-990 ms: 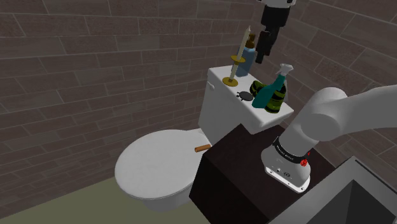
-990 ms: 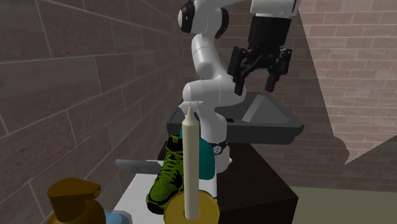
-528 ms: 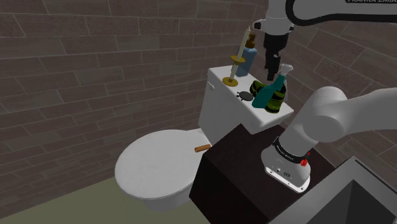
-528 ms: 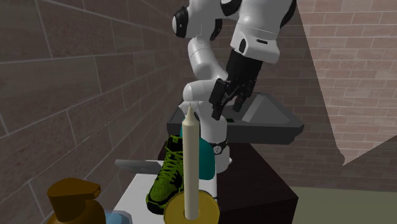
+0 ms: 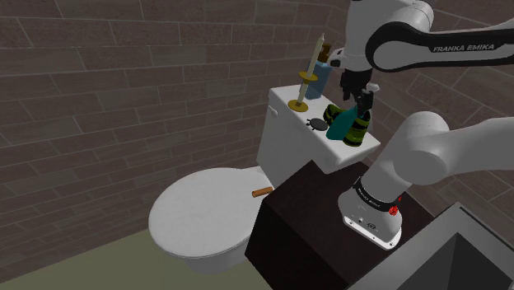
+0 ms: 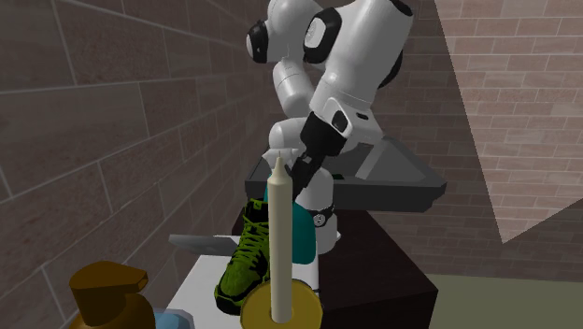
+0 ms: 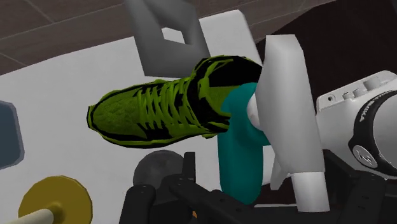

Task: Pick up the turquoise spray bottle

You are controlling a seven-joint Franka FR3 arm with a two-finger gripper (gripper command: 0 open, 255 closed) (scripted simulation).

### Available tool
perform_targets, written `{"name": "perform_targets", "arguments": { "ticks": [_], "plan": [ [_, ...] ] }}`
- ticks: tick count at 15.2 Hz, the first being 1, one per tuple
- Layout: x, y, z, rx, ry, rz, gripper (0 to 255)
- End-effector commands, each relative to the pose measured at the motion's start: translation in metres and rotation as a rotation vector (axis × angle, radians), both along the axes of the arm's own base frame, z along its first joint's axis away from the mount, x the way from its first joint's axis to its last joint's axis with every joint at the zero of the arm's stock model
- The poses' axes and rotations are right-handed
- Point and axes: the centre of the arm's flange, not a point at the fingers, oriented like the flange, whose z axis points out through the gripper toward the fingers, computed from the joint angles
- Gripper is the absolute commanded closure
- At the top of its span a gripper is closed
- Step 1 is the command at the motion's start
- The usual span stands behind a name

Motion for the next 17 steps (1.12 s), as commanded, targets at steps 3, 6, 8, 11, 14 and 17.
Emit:
{"name": "perform_targets", "arguments": {
  "ticks": [3,6,8,11,14,17],
  "plan": [
    [-0.001,-0.003,-0.022,-0.004,0.006,0.021,0],
    [-0.001,-0.003,-0.04,-0.004,0.006,0.021,0],
    [-0.001,-0.003,-0.04,-0.004,0.006,0.021,0],
    [-0.002,-0.003,-0.04,-0.004,0.006,0.021,255],
    [-0.002,-0.003,-0.04,-0.004,0.006,0.021,255],
    [-0.002,-0.003,-0.04,-0.004,0.006,0.021,255]
  ]
}}
